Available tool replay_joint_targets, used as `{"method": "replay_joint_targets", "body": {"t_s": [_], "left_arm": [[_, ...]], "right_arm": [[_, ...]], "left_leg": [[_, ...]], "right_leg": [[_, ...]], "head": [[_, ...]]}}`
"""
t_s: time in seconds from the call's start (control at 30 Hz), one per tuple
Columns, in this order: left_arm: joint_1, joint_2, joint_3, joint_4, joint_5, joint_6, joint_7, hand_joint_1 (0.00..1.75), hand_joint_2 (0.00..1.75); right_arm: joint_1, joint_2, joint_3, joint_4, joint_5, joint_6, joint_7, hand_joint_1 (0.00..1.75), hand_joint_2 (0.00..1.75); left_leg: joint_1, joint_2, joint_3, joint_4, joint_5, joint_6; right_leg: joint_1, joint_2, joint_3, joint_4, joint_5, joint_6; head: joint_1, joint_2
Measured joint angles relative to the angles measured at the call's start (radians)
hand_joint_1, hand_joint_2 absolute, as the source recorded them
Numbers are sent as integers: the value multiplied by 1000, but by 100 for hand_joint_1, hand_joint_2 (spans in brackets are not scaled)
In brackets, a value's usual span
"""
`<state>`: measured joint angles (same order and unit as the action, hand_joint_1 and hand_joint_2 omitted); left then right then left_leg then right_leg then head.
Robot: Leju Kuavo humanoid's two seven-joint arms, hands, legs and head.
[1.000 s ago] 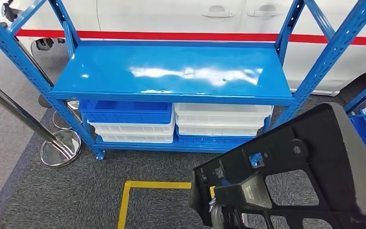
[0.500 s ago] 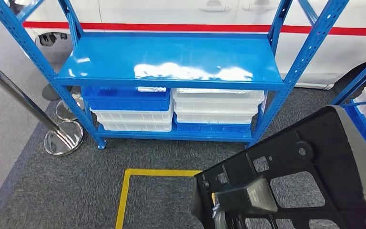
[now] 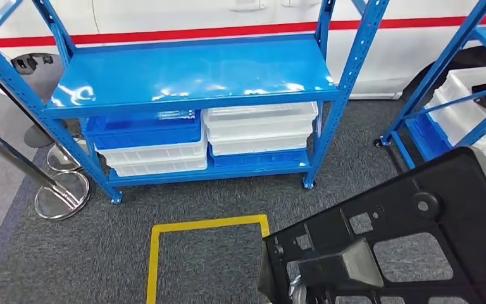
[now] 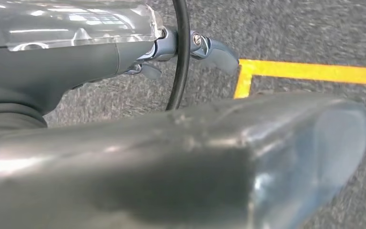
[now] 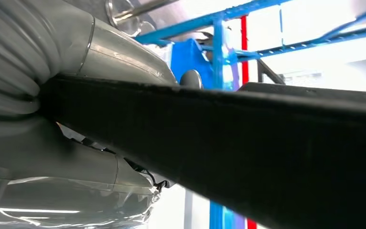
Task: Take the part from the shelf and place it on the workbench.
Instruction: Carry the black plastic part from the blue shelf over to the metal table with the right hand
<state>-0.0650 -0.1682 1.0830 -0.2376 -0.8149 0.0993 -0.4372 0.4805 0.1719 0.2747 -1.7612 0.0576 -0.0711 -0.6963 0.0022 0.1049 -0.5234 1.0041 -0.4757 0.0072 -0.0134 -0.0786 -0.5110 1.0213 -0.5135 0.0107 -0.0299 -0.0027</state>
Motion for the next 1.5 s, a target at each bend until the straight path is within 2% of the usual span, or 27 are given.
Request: {"method": "replay_joint_targets", "body": {"t_s": [0.07,0.13,0.2,0.23,0.27,0.3,0.37,0.4,0.43,0.5,0.57,0.63,0.7,0.73,0.8,0.87,0.97,1.0,1.07,1.1,1.17,1.23,1.3,1.33,1.37,1.43,1.5], "left_arm": [[-3,0,4,0,-1,5,8,0,0],[-3,1,8,0,-2,8,12,0,0],[0,1,11,0,-4,10,16,0,0],[2,1,11,0,-7,10,19,0,0],[4,1,11,0,-10,11,21,0,0],[4,1,12,0,-12,11,22,0,0],[4,1,12,0,-17,11,24,0,0],[4,2,12,0,-19,11,24,0,0],[4,3,13,0,-21,11,24,0,0],[3,4,13,1,-25,12,25,0,0],[-2,3,13,1,-32,13,28,0,0],[-7,0,13,1,-39,14,30,0,0],[-6,-1,13,1,-42,14,31,0,0],[-5,-1,13,1,-43,14,31,0,0],[-4,-1,13,1,-44,14,33,0,0],[-6,-2,13,1,-50,15,38,0,0],[-9,-5,13,2,-63,24,52,0,0],[-10,-6,13,2,-64,27,58,0,0],[-12,-8,13,2,-65,33,74,0,0],[-13,-9,13,2,-66,35,82,0,0],[-12,-10,13,2,-70,41,96,0,0],[-8,-10,13,3,-76,45,103,0,0],[-5,-11,13,4,-80,47,105,0,0],[-4,-11,13,5,-81,48,105,0,0],[-5,-11,13,5,-83,49,104,0,0],[-4,-11,13,5,-87,49,104,0,0],[-4,-11,13,6,-90,49,104,0,0]], "right_arm": [[7,13,-11,-10,7,7,0,175,175],[11,25,-18,-18,12,11,0,175,175],[13,36,-26,-24,15,16,0,175,175],[16,42,-32,-27,19,20,0,175,175],[20,48,-39,-31,23,24,0,175,175],[24,55,-46,-35,27,28,0,175,175],[30,67,-60,-45,32,36,0,175,175],[32,73,-66,-50,33,40,0,175,175],[33,79,-72,-54,34,44,0,175,175],[36,91,-85,-63,40,56,0,175,175],[42,102,-101,-72,48,65,0,175,175],[46,111,-117,-82,57,71,0,175,175],[46,116,-130,-87,63,73,0,175,175],[46,117,-135,-89,65,73,0,175,175],[48,119,-142,-89,67,73,0,175,175],[50,121,-148,-91,70,73,0,175,175],[54,129,-154,-98,74,77,0,175,175],[57,133,-156,-99,73,82,0,175,175],[64,141,-164,-100,70,101,0,175,175],[66,147,-168,-101,68,111,0,175,175],[66,157,-175,-103,69,124,0,175,175],[64,165,-178,-107,70,128,0,175,175],[64,168,-181,-110,72,130,0,175,175],[65,169,-183,-111,74,130,0,175,175],[65,171,-185,-111,77,130,0,175,175],[67,174,-186,-112,83,129,0,175,175],[68,176,-186,-112,86,129,0,175,175]], "left_leg": [[2,7,3,6,-2,-14],[7,-31,-15,47,-40,-27],[10,-81,-62,161,-113,-34],[10,-91,-87,224,-142,-35],[10,-94,-104,268,-152,-35],[10,-96,-105,276,-141,-33],[10,-108,-58,186,-75,-23],[10,-129,-24,119,-48,-16],[10,-150,3,63,-29,-11],[7,-175,25,14,-25,-6],[8,-157,25,-1,-20,-1],[13,-133,26,-19,-9,10],[13,-105,24,-26,-2,19],[12,-89,20,-24,-1,21],[10,-60,14,-19,-1,20],[9,-36,12,-13,-5,17],[4,-8,13,-5,-13,3],[2,-1,15,-3,-15,-2],[2,12,18,-4,-17,-13],[3,3,18,1,-24,-19],[8,-44,-4,57,-68,-30],[11,-86,-56,182,-137,-35],[12,-95,-95,270,-163,-38],[12,-97,-91,261,-145,-38],[14,-102,-68,212,-110,-37],[18,-144,-7,78,-49,-34],[19,-183,19,13,-35,-27]], "right_leg": [[-2,20,-8,-4,5,-19],[-5,42,-18,-8,16,-36],[-4,65,-29,-8,26,-46],[-2,77,-35,-6,29,-48],[0,90,-40,-4,32,-49],[1,104,-44,0,33,-49],[3,130,-48,6,35,-47],[4,142,-50,7,36,-45],[4,153,-52,9,38,-41],[1,174,-61,9,47,-27],[-2,188,-70,8,55,-12],[2,155,-87,38,33,-3],[4,106,-136,139,-28,3],[3,95,-166,201,-57,7],[-1,87,-192,264,-69,13],[-2,72,-142,181,-17,13],[7,18,-52,15,32,-6],[10,13,-47,1,32,-13],[10,34,-50,-2,38,-24],[7,43,-50,-6,42,-30],[0,63,-52,-14,51,-43],[1,84,-59,-14,56,-49],[1,109,-64,-11,59,-49],[1,123,-66,-7,59,-48],[0,137,-67,-3,59,-46],[0,164,-71,6,58,-39],[0,186,-79,12,60,-26]], "head": [[0,0],[0,0],[0,0],[0,0],[0,0],[0,0],[0,0],[0,0],[0,0],[0,0],[0,0],[0,0],[0,0],[0,0],[0,0],[0,0],[0,0],[0,0],[0,0],[0,0],[0,0],[0,0],[0,0],[0,0],[0,0],[0,0],[0,0]]}}
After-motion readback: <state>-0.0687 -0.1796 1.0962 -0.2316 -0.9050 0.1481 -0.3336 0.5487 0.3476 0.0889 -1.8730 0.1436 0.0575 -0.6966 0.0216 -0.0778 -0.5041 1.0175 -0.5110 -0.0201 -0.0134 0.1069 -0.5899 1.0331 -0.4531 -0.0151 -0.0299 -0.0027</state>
